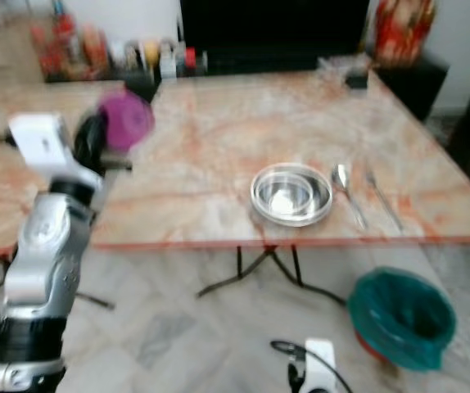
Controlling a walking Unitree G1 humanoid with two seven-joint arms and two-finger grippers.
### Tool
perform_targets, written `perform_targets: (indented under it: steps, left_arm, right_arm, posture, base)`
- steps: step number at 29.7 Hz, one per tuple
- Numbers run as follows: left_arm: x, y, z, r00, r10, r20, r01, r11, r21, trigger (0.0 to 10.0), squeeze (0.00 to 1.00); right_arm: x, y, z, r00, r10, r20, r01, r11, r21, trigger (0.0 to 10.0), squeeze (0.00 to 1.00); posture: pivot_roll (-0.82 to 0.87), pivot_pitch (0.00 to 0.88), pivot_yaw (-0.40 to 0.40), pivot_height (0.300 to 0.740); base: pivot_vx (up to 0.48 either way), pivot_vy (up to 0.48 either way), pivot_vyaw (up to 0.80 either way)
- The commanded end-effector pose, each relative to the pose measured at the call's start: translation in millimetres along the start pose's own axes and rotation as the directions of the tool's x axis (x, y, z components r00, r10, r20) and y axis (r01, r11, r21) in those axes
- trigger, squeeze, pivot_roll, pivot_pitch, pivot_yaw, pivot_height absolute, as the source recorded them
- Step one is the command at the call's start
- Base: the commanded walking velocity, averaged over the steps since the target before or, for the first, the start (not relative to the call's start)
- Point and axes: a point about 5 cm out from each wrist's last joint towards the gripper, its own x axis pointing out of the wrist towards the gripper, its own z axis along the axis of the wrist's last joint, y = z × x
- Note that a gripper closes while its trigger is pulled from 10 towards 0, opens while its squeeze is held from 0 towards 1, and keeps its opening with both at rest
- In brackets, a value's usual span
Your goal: Setting the table
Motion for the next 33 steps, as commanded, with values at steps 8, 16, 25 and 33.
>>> perform_targets:
  steps: [8, 16, 25, 33]
  left_arm:
    - [3.2, -9.4, 4, 0.999, -0.044, 0.01, 0.044, 0.999, -0.012, 10.0, 0.0]
    - [3.4, -12.9, 3, 0.998, -0.064, 0.006, 0.064, 0.998, -0.02, 10.0, 0.0]
    - [1.2, -14.5, 5, 0.995, -0.102, 0.003, 0.102, 0.995, -0.017, 10.0, 0.0]
    - [2.4, -18.4, 2, 0.989, -0.145, -0.018, 0.144, 0.989, -0.024, 10.0, 0.0]
  right_arm:
    - [0.8, -3.5, 4, 1.0, -0.014, 0.009, 0.014, 1.0, 0.016, 10.0, 0.0]
    - [1.1, -3.6, 5, 1.0, -0.015, 0.008, 0.015, 1.0, 0.001, 10.0, 0.0]
    - [0.3, -3.4, 0, 1.0, -0.023, -0.014, 0.023, 1.0, 0.001, 10.0, 0.0]
    - [-2.6, -5.5, -9, 0.999, -0.033, -0.034, 0.033, 0.999, 0.008, 10.0, 0.0]
  posture:
    - [0.04, 0.047, 0.06, 0.74]
    - [0.04, 0.044, 0.057, 0.74]
    - [0.06, 0.049, 0.059, 0.74]
    - [0.05, 0.049, 0.063, 0.74]
  base:
    - [0.411, 0.0, 0.0]
    - [0.409, 0.0, 0.0]
    - [0.318, 0.0, 0.0]
    - [0.0, 0.0, 0.0]
